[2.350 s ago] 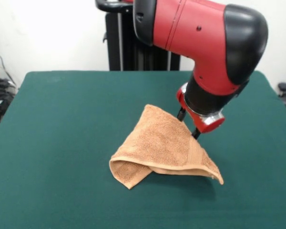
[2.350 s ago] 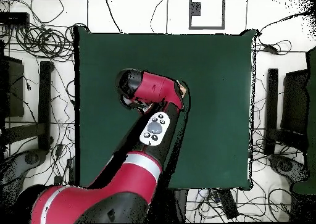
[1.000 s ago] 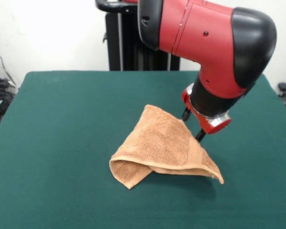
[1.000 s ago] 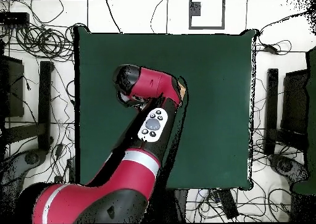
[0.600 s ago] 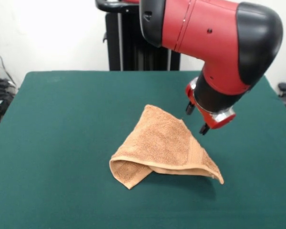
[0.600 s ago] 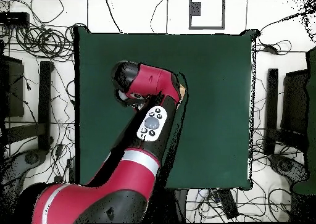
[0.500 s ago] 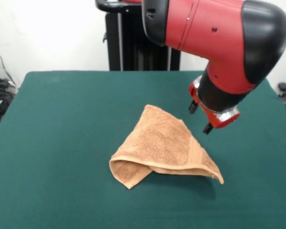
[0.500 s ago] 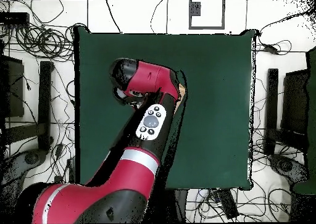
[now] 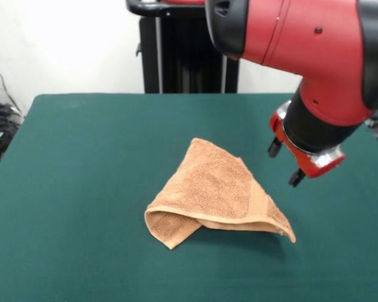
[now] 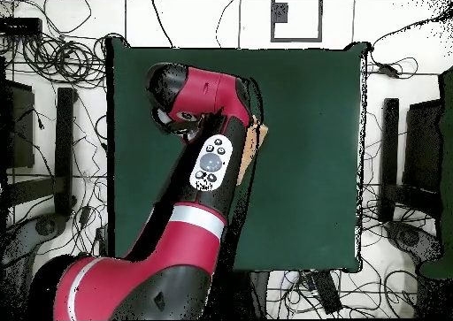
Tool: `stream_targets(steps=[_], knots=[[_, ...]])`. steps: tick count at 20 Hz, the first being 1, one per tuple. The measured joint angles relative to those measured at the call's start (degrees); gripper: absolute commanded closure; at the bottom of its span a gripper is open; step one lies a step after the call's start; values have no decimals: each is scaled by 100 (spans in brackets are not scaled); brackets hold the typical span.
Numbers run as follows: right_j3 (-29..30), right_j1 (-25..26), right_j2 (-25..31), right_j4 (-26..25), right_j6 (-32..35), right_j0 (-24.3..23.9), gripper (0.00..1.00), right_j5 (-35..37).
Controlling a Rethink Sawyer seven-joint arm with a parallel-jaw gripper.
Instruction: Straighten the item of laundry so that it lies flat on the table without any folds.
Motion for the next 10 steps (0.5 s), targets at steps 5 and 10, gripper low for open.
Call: stream_targets(steps=[5,10], knots=[[-526,203,-24,76,247,-146,0,225],[-791,322,-26,88,345,-279,0,286]])
